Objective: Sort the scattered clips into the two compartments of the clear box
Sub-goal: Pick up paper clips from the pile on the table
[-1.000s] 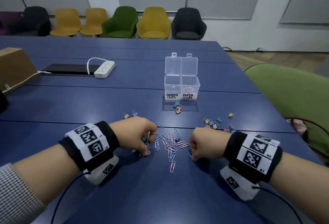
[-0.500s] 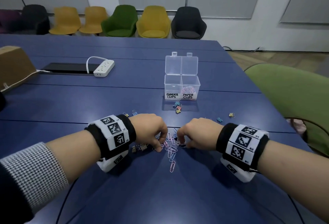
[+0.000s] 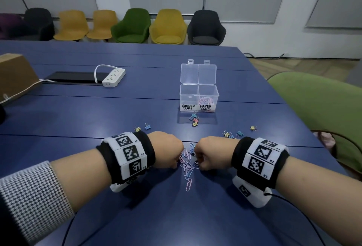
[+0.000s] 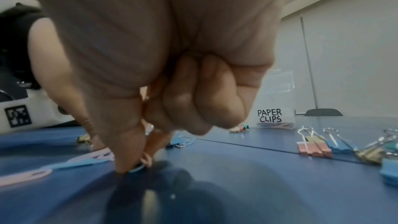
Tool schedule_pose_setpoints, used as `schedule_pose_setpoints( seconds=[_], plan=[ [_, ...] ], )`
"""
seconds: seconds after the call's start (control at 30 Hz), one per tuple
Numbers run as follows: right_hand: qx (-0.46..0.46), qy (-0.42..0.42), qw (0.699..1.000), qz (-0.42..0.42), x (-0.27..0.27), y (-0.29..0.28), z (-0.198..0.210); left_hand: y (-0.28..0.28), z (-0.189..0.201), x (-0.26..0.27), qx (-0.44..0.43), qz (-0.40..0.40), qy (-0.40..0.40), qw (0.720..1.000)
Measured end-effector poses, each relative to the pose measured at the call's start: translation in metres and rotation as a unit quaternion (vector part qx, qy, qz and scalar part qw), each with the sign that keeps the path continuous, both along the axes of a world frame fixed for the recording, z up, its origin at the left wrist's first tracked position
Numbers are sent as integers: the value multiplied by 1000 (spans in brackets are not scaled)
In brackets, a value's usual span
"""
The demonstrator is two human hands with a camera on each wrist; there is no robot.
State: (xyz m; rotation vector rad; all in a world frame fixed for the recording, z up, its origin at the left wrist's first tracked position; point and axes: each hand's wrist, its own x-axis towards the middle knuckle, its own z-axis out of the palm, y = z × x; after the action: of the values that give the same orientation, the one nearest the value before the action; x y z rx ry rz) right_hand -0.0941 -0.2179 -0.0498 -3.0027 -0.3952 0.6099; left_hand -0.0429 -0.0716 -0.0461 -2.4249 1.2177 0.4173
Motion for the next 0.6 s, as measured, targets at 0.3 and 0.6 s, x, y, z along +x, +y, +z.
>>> schedule_pose_setpoints(
  seconds=[0.3, 0.6],
  plan=[
    [-1, -20, 1000, -11, -5, 6, -1, 1, 1, -9, 13, 0, -10, 1000],
    [-17, 0, 1000, -6, -5, 6, -8, 4, -4, -10, 19, 8, -4, 1000]
  ],
)
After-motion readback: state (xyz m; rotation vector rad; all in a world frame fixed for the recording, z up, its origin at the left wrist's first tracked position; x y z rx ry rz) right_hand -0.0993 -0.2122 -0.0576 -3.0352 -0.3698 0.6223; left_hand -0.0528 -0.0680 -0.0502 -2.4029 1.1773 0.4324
